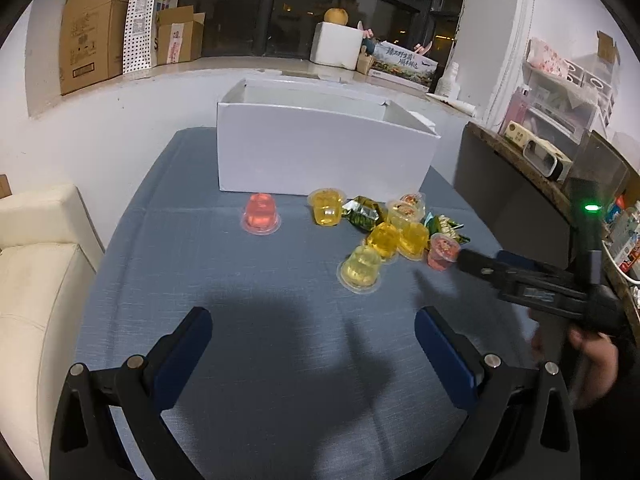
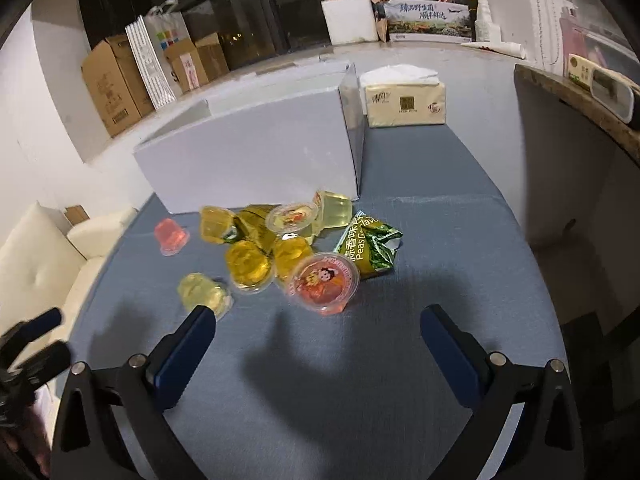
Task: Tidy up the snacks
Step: 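Grasp the orange-lidded jelly cup with the right tool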
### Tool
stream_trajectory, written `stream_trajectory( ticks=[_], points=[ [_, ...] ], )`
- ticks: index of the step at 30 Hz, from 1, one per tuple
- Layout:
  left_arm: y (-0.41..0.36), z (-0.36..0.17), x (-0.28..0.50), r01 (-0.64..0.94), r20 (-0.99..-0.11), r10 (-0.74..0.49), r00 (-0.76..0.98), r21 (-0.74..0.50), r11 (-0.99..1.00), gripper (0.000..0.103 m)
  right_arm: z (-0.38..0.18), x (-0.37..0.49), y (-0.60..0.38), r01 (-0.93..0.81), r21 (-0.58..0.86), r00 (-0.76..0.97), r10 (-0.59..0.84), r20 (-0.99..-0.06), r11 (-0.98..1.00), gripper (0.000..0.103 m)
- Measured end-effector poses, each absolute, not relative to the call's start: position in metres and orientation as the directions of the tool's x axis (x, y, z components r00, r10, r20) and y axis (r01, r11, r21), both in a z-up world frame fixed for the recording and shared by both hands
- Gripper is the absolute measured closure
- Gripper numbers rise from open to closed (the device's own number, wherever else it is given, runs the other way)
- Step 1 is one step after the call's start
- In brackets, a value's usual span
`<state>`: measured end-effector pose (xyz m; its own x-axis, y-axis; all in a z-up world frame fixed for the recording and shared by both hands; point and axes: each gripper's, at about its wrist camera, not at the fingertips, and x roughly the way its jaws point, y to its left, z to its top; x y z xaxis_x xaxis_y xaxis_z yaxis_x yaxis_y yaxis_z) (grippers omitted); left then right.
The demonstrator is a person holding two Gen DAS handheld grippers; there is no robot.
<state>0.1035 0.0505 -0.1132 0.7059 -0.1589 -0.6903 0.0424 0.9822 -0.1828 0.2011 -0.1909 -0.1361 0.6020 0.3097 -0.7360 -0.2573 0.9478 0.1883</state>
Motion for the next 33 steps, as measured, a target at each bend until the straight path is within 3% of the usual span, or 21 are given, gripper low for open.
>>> stream_trajectory(
  ticks=[13, 15, 16, 33],
  points=[
    [0.049, -0.116, 0.107, 0.041, -0.708, -0.13, 0.695, -0.142, 0.989, 0.0, -0.163, 0.239, -0.174, -0.251, 0.191, 0.562, 0.304, -0.769, 0.949, 0.001],
    [0.048, -0.118, 0.109, 0.043, -0.709, -0.131, 0.693, -0.14, 0.989, 0.0, -0.164, 0.241, -0.175, -0.242, 0.198, 0.559, 0.303, -0.772, 0.95, 0.031],
    [0.047, -0.12, 0.11, 0.045, -0.712, -0.131, 0.69, -0.138, 0.989, 0.0, -0.165, 0.242, -0.176, -0.237, 0.196, 0.549, 0.297, -0.781, 0.952, 0.053],
    [0.01, -0.157, 0.19, 0.11, -0.754, -0.183, 0.631, -0.146, 0.983, 0.0, -0.126, 0.166, -0.217, -0.269, 0.282, 0.608, 0.389, -0.692, 0.921, 0.053]
  ],
)
